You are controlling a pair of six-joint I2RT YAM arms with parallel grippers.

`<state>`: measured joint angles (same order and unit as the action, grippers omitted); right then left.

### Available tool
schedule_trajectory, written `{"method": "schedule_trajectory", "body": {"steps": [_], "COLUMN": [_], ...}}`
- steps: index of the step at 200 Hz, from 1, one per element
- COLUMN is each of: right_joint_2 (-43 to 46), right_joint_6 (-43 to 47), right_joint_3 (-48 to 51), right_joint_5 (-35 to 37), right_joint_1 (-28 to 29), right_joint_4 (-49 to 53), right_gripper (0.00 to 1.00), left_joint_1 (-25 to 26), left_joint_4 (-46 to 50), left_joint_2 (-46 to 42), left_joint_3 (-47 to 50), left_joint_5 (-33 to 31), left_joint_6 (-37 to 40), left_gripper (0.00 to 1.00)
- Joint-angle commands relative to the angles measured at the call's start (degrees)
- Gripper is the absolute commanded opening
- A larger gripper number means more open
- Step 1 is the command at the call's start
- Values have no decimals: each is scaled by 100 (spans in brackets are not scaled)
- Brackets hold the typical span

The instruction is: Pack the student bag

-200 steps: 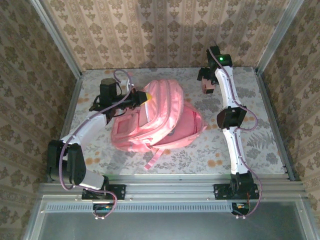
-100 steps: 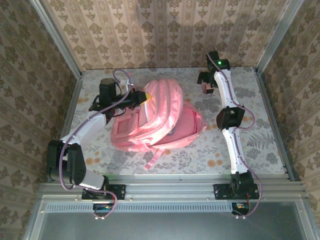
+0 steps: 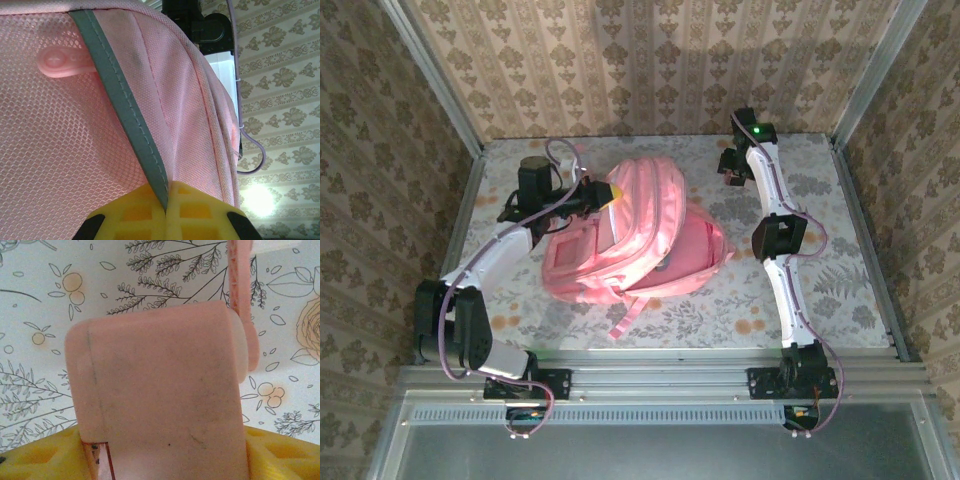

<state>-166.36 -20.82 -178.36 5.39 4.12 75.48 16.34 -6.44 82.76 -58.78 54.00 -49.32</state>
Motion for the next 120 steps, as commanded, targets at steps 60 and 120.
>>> {"method": "schedule_trajectory", "body": {"steps": [60,120], "right_joint_2": [301,1185], "right_joint_6": [-26,-123], "right_joint_3": [-409,-409], "right_joint_5": [32,249], "right_joint_1": [-25,138], "right_joint_4": [88,435], "right_gripper": [52,49], "left_joint_1": [-157,-157], "left_joint_4": [-174,-161], "left_joint_2": [-67,-84], "left_joint_3": [-10,-112], "left_joint_5": [-74,3], "left_joint_6": [-7,18], "left_gripper": [0,0]}}
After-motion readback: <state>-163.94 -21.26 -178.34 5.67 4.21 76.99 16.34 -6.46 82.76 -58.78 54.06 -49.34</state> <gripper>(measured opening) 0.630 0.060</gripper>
